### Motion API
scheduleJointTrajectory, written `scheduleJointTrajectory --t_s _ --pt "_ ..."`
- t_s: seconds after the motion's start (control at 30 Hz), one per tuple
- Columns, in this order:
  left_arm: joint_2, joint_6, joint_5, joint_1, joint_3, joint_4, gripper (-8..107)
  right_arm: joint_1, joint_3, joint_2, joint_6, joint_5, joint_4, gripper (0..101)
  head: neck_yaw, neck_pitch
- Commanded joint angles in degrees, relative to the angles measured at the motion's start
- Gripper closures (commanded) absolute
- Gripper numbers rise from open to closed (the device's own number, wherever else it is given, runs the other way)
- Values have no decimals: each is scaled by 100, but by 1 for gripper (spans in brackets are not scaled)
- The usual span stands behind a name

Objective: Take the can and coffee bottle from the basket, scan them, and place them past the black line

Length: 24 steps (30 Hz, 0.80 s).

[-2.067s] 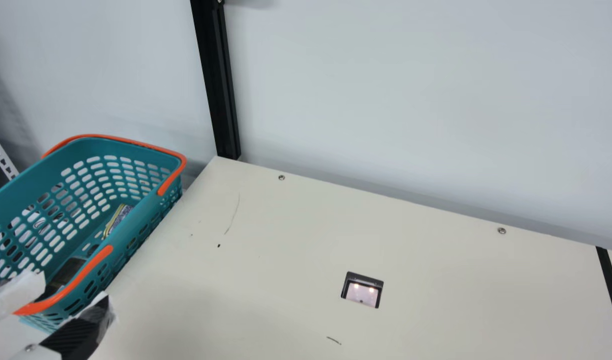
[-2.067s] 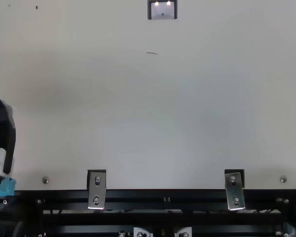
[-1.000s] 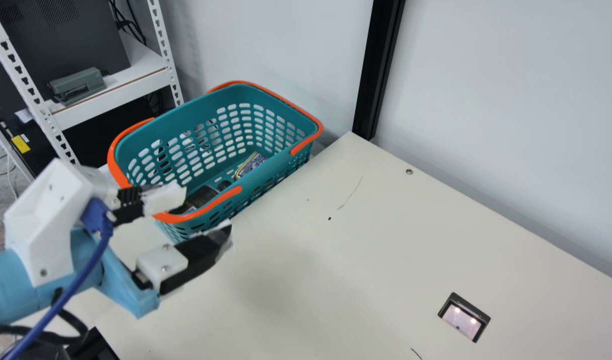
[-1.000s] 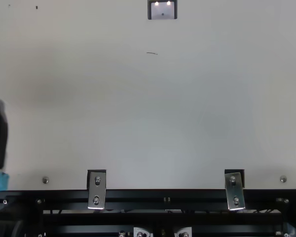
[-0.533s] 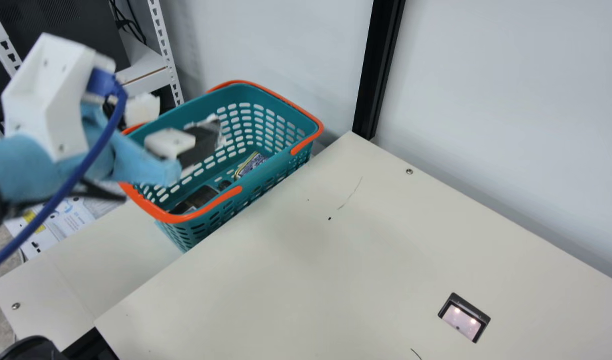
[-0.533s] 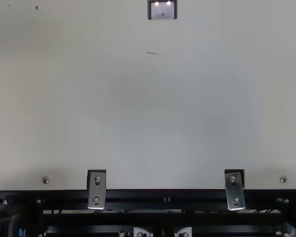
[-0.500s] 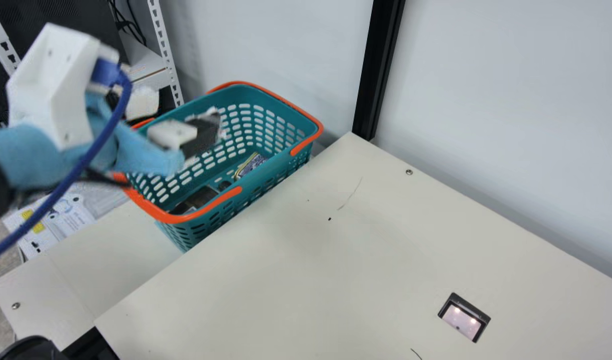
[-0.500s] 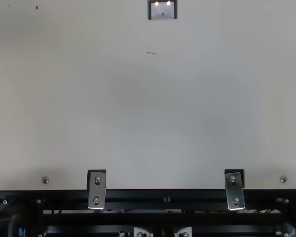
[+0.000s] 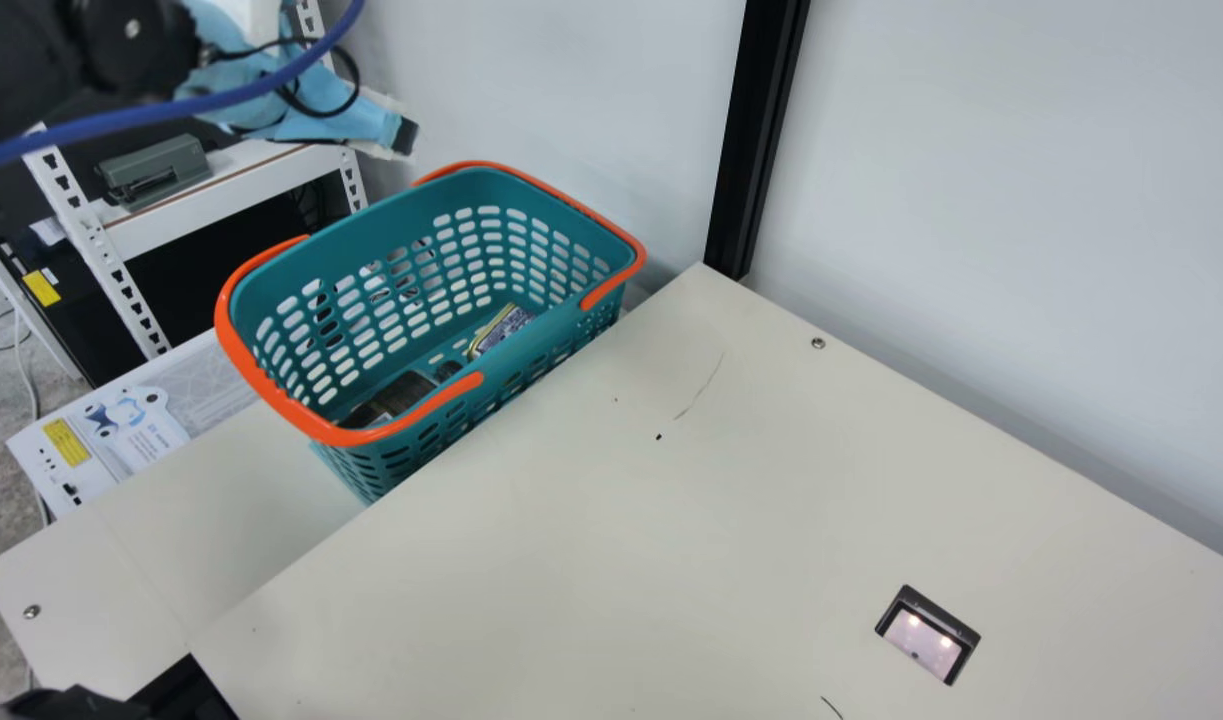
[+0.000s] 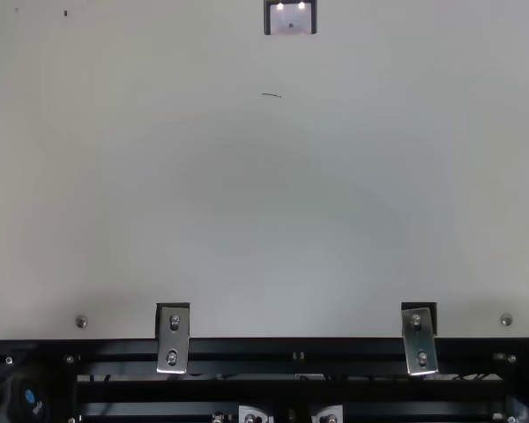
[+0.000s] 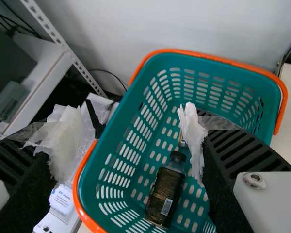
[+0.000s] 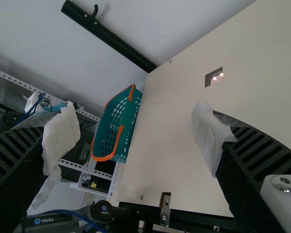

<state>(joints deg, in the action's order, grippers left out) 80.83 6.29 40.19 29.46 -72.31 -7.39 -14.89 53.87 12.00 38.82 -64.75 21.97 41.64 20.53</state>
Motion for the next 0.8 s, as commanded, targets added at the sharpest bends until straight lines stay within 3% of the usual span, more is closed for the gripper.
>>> scheduleJointTrajectory --t_s 0.0,0.2,0.57,0.77 --pt "691 378 404 24 -666 222 9 0 0 0 0 0 0 0 61 27" --pt "1501 914 1039 151 -1302 767 9 0 0 0 0 0 0 0 61 27" --pt "1559 898 1039 144 -1309 782 9 0 0 0 0 0 0 0 61 27" --pt "1950 570 1070 57 -1383 281 9 0 0 0 0 0 0 0 61 27"
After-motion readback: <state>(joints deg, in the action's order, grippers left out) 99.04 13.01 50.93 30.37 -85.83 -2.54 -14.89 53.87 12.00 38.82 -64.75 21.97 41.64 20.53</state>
